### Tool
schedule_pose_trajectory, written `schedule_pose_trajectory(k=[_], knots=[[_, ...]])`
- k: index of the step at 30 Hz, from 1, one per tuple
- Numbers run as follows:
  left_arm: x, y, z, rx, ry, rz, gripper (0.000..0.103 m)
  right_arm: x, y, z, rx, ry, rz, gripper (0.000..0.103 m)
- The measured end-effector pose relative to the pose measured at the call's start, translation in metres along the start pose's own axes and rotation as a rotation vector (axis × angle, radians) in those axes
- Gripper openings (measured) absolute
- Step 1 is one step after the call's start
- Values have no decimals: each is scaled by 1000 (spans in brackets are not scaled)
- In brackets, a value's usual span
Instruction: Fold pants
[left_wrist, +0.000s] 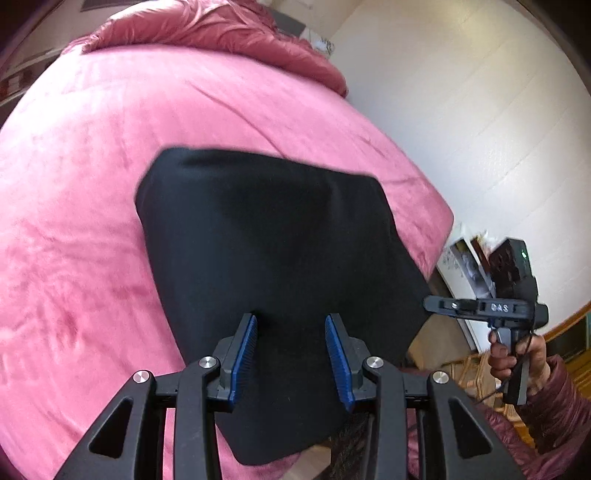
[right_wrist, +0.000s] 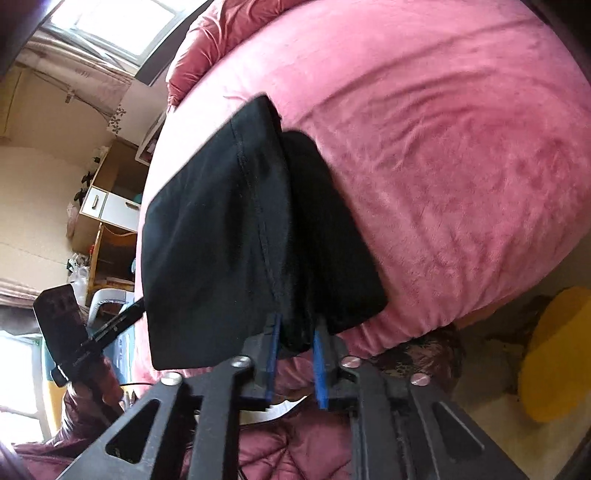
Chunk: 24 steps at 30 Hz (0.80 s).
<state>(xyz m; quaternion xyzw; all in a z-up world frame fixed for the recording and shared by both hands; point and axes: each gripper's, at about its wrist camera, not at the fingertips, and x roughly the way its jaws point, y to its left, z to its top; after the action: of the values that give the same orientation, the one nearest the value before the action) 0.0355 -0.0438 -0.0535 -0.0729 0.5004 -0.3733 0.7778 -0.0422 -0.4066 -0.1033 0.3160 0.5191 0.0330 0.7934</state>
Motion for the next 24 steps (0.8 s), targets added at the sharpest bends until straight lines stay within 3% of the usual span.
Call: schedule_pose_trajectory(k=[1, 3, 4, 10, 14, 18, 22, 24], knots=[[-1, 1, 2, -7, -12, 2, 39, -6, 1, 1, -17, -14, -19, 27], [-4, 7, 7, -25, -34, 8, 39, -14, 5, 10, -44, -57, -38, 47], [-5, 10, 9, -33, -41, 20, 39, -17, 9, 18, -55, -86, -32, 48], [-13, 24, 20, -82, -84, 64, 39, 10, 32, 71, -84, -128, -45, 50], [-10, 41, 33, -157, -75, 155, 39, 38, 38, 103, -51, -111, -34, 56], [-7, 75, 45, -278, -71, 114, 59, 52, 38, 114, -42, -97, -31, 58], [10, 96, 59, -350, -26, 62, 59, 59, 38, 112, -69, -87, -24, 54], [18, 101, 66, -372, -19, 9, 59, 57, 37, 108, -83, -85, -32, 46]])
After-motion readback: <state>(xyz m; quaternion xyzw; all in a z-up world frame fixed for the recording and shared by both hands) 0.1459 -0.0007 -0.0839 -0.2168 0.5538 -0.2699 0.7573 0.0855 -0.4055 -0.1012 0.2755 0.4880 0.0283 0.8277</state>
